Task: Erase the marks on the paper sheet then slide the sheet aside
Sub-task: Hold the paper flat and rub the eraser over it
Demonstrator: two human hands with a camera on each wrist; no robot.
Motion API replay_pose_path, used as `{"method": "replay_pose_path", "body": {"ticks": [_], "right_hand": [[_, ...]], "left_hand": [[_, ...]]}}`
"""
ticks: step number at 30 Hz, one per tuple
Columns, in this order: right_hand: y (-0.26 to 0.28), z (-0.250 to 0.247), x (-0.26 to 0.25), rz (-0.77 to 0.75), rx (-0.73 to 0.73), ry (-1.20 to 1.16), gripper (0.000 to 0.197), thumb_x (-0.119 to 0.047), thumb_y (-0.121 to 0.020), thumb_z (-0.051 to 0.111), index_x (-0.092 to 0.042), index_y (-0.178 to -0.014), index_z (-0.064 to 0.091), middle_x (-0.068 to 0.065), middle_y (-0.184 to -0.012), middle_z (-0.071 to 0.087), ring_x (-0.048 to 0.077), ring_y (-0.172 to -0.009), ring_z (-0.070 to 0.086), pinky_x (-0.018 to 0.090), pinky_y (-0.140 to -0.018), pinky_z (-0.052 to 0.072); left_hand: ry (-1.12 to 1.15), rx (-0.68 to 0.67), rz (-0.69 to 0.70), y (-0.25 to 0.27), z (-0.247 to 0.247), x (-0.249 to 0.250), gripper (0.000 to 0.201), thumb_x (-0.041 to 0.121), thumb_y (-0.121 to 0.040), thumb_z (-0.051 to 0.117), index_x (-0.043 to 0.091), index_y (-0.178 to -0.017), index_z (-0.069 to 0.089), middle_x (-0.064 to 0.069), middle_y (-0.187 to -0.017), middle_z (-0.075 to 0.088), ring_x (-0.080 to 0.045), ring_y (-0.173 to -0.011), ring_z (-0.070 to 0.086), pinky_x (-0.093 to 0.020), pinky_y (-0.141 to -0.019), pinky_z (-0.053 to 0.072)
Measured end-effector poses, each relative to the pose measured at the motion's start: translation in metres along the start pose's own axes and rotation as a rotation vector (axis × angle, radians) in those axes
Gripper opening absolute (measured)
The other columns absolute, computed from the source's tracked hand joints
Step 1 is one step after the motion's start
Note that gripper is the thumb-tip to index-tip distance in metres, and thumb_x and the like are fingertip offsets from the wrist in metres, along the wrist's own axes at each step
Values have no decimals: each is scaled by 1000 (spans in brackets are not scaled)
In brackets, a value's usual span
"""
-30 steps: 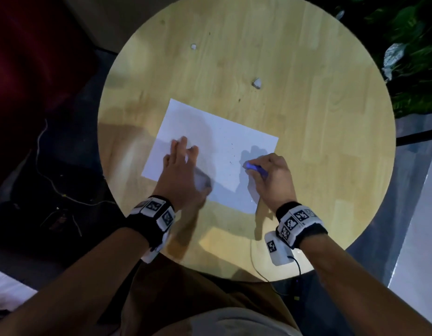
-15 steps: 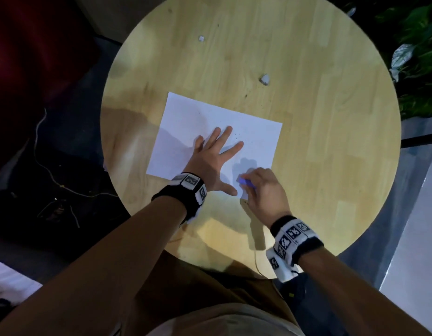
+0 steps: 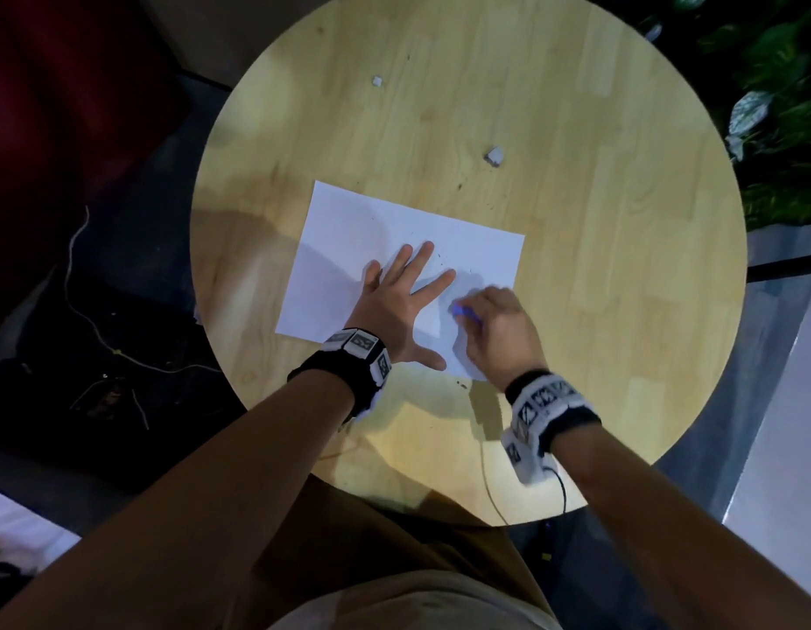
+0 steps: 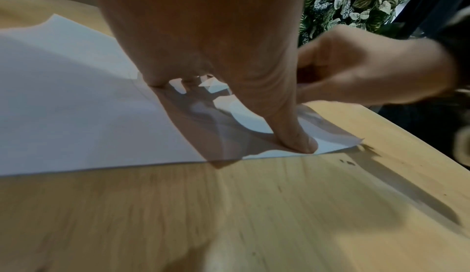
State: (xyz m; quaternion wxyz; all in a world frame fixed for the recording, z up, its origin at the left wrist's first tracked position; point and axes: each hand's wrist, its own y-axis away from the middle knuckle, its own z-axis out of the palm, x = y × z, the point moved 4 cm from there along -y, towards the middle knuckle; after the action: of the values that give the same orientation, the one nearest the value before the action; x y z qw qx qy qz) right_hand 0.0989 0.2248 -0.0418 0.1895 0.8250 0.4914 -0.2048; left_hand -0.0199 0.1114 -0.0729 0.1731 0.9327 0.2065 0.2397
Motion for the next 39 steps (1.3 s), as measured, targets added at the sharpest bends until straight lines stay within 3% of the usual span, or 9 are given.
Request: {"method": "replay_pose_path", "body": {"ticks": [4,8,14,19,22,26,32,36,39], "right_hand": [[-8,0,6,90,118,-24,14,-7,-85,60,-9,-96,70,9,-90,62,28,-88,55,36,-69,50],[42,10,-17,-7,-61,-43,17,-12,-85,63,-12,-100,69,5,-96,62,23,-92,55,33,-70,52],[-27,-2,9,71,122,2,13,-11,-87,60,-9,-95,70,8,-89,62,27,-89,55,37,-68,51],[41,10,-17,-14,-40,-60,19,-16,-85,57,-12,-98,70,6,-94,62,25,-89,56,32,-70,51],[7,3,-8,-32,-29,-37,15,-12,-84,61,-12,-96,71,7,-91,63,27,-88,56,34,-70,51],[-45,-5,10,37,99,-6,14,-10,-85,60,-11,-94,71,9,-89,63,28,-89,56,37,-73,49],[18,5,-15,-99,-132,-56,18,-15,-86,57,-12,-99,70,5,-92,61,26,-89,54,38,-68,51],[-47,-5,1,-12,51,16,15,-8,-84,62,-11,-96,72,8,-92,62,29,-92,56,40,-72,51],[-38,0,-4,41,93,-24,14,-7,-85,62,-10,-95,71,10,-91,62,31,-91,56,38,-72,51]], "left_hand": [[20,-4,-4,1,0,0,130,78,-57,78,41,-160,8,1,-167,-20,-26,-154,-16,-56,-120,2],[2,18,4,0,1,0,131,80,-55,77,39,-160,12,-1,-168,-17,-27,-154,-13,-57,-119,4],[18,24,15,1,1,0,131,78,-55,79,39,-160,12,-3,-168,-14,-29,-155,-11,-57,-119,5],[18,54,16,0,2,-2,136,81,-50,78,32,-161,16,-3,-169,-9,-28,-155,-6,-59,-117,8],[-20,23,-20,-1,1,-2,144,84,-53,75,20,-162,6,-1,-169,-12,-23,-155,-8,-56,-119,7],[-18,18,-19,0,2,-1,148,84,-51,76,16,-162,4,-1,-169,-9,-23,-156,-7,-55,-119,7],[-13,25,-33,0,-1,0,151,83,-51,76,11,-162,2,-1,-169,-9,-20,-156,-6,-55,-120,9],[-3,1,-46,-1,-2,-1,151,83,-51,76,13,-162,-1,1,-169,-12,-19,-155,-8,-53,-121,6],[25,8,-43,1,-1,0,151,81,-51,78,14,-162,1,1,-169,-10,-18,-156,-8,-53,-121,5]]}}
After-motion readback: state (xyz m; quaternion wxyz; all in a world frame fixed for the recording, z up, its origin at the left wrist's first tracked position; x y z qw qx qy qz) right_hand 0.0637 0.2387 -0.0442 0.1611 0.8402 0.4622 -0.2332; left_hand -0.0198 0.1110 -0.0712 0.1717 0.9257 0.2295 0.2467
